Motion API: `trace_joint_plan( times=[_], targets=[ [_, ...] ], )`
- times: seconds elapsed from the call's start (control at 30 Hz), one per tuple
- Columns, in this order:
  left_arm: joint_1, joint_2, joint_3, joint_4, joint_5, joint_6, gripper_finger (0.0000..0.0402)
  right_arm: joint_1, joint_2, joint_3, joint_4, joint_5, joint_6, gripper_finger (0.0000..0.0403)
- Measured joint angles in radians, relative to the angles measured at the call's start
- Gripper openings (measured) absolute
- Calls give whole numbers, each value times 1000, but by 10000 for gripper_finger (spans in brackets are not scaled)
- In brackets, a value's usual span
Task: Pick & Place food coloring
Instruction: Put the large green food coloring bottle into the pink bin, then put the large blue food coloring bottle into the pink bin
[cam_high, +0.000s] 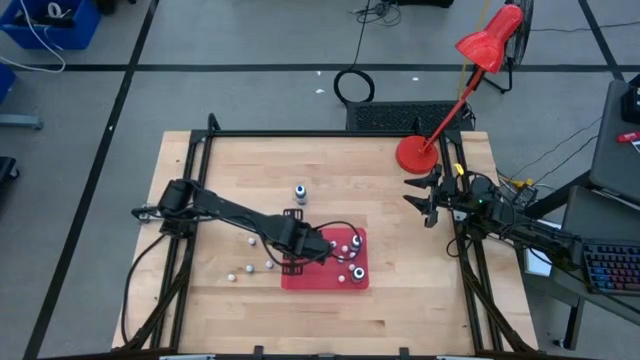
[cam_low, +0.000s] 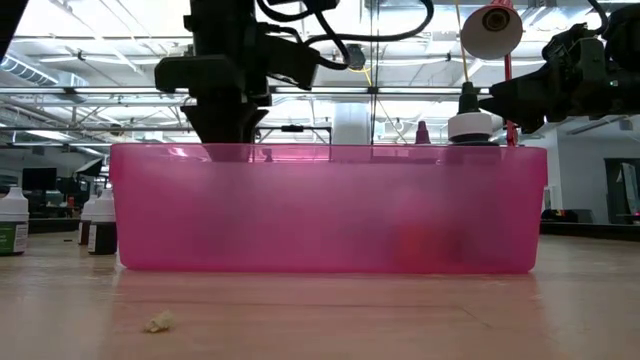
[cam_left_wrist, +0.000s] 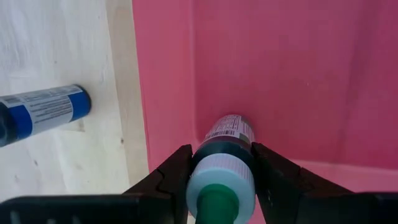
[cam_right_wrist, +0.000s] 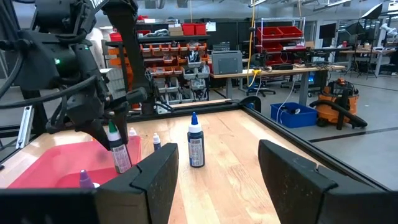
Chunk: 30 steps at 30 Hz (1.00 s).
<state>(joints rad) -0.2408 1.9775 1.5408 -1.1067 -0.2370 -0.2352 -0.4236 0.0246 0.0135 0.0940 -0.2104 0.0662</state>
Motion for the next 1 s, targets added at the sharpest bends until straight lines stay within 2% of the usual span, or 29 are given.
trace_joint_plan(
  times=[0.27,0.5,0.63,0.7,0.8,1.0],
  targets=[
    [9,8,1,6,-34,-29,148,0,0,0,0,0,0,210],
    [10,12,-2,5,-34,-33,325,0,0,0,0,0,0,210],
    [10,6,-2,-2,-34,-33,387,0,0,0,0,0,0,210],
    [11,-11,-2,-5,-34,-33,390,0,0,0,0,0,0,210],
    [11,-61,-1,-6,-35,-38,373,0,0,0,0,0,0,210],
    [15,-220,1,0,-84,-28,344,0,0,1,0,0,0,210]
  ],
)
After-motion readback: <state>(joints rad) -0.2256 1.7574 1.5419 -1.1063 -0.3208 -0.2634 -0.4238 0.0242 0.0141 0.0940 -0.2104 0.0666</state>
